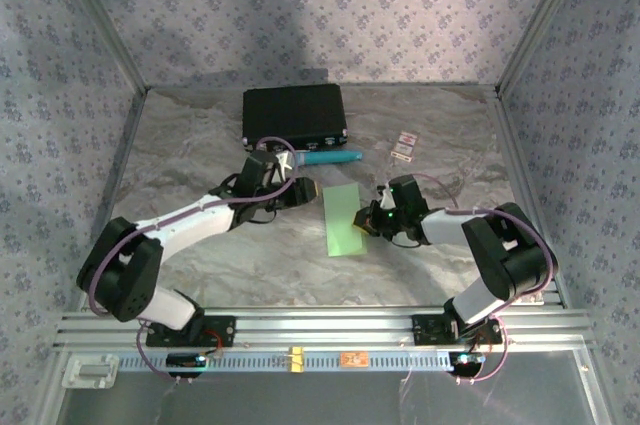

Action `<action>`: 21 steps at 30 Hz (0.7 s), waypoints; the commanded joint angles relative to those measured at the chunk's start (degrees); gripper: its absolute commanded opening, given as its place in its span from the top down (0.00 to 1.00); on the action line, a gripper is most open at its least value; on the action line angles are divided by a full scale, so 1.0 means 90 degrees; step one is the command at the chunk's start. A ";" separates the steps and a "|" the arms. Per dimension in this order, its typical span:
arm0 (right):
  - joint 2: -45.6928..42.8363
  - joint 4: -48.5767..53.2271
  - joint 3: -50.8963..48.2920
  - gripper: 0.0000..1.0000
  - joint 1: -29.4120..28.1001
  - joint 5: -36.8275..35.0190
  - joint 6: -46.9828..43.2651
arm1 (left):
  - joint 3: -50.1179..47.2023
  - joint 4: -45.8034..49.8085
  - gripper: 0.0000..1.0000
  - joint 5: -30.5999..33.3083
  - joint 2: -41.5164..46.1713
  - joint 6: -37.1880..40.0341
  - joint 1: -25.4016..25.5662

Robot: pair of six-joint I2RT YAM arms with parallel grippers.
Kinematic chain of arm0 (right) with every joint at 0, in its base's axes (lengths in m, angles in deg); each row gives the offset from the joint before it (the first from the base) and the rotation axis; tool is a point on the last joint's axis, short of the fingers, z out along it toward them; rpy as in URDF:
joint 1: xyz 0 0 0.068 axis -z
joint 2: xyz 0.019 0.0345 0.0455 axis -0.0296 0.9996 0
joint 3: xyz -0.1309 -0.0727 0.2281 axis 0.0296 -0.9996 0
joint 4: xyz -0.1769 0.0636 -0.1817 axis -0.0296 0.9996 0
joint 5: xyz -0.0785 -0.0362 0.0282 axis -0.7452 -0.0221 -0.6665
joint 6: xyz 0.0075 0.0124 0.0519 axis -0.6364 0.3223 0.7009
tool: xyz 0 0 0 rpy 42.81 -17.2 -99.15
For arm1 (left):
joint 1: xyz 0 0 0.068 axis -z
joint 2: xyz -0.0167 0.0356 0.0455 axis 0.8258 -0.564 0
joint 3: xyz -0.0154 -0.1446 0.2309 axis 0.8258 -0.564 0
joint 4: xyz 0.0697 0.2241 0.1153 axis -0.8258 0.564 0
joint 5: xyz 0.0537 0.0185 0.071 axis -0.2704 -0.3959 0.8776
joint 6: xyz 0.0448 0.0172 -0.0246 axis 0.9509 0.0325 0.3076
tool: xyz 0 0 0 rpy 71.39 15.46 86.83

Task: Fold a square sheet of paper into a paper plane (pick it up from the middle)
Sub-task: Fold the triangle a second time at the center of the table.

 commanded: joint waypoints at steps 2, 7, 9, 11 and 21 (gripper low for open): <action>-0.0186 -0.0461 -0.0322 0.94 0.0017 -0.0236 0.0494 | -0.0245 -0.0211 0.49 0.0625 0.0312 0.0232 0.0153; -0.0352 -0.0519 -0.0394 0.93 0.0065 -0.0465 0.0538 | -0.0162 0.0095 0.49 0.0455 0.0316 0.0212 0.0159; -0.0373 -0.0568 -0.0391 0.93 0.0106 -0.0417 0.0576 | -0.0167 0.0043 0.46 0.0248 0.0275 0.0216 0.0152; -0.0387 -0.0649 -0.0401 0.93 0.0116 -0.0387 0.0656 | -0.0221 -0.0110 0.45 0.0117 0.0253 0.0182 0.0159; -0.0314 -0.0356 -0.0201 0.83 0.0164 -0.0174 0.0584 | -0.0169 -0.0077 0.38 0.0307 0.0362 0.0850 0.0778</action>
